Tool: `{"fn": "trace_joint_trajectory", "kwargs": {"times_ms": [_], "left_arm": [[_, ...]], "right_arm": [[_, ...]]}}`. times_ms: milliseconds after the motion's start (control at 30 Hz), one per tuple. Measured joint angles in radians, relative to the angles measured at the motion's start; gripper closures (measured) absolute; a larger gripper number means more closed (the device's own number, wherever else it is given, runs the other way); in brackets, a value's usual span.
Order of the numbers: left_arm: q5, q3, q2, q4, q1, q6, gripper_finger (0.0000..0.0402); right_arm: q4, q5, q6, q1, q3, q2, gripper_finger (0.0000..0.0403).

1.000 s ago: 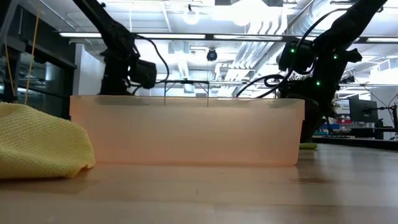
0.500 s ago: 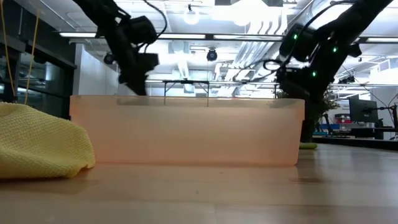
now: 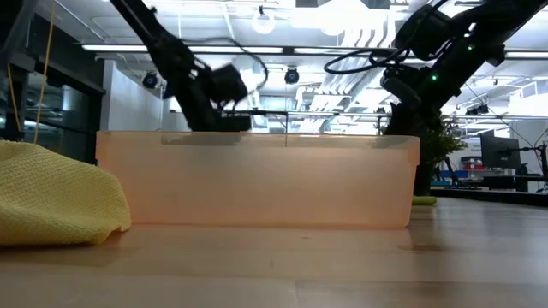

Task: Fold microfiber towels
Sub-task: Fold the green towel

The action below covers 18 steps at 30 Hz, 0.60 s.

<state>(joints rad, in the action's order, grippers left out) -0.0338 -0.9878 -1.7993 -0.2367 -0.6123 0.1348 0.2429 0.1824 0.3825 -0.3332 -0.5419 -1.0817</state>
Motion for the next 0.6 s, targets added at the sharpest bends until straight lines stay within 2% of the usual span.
{"fn": "trace_joint_trajectory", "kwargs": {"times_ms": [233,367,500,600], "left_arm": [[0.062,-0.003,-0.059,-0.009,-0.061,-0.008,0.0402],[0.116,0.0,-0.027,-0.079,-0.094,-0.008,0.0401],[0.219,0.002,0.006,-0.151,-0.127,0.008,0.0401],[0.209,0.0,0.011,-0.167,-0.154,0.008,0.0402]], "right_arm": [[-0.042,-0.058,0.0,0.0,0.0,-0.02,0.0403],[-0.045,-0.091,-0.001,0.0,0.0,-0.045,0.0403],[-0.047,-0.126,-0.006,0.001,0.0,-0.074,0.0403],[-0.049,-0.125,-0.024,0.0,0.0,-0.093,0.0402]]}}
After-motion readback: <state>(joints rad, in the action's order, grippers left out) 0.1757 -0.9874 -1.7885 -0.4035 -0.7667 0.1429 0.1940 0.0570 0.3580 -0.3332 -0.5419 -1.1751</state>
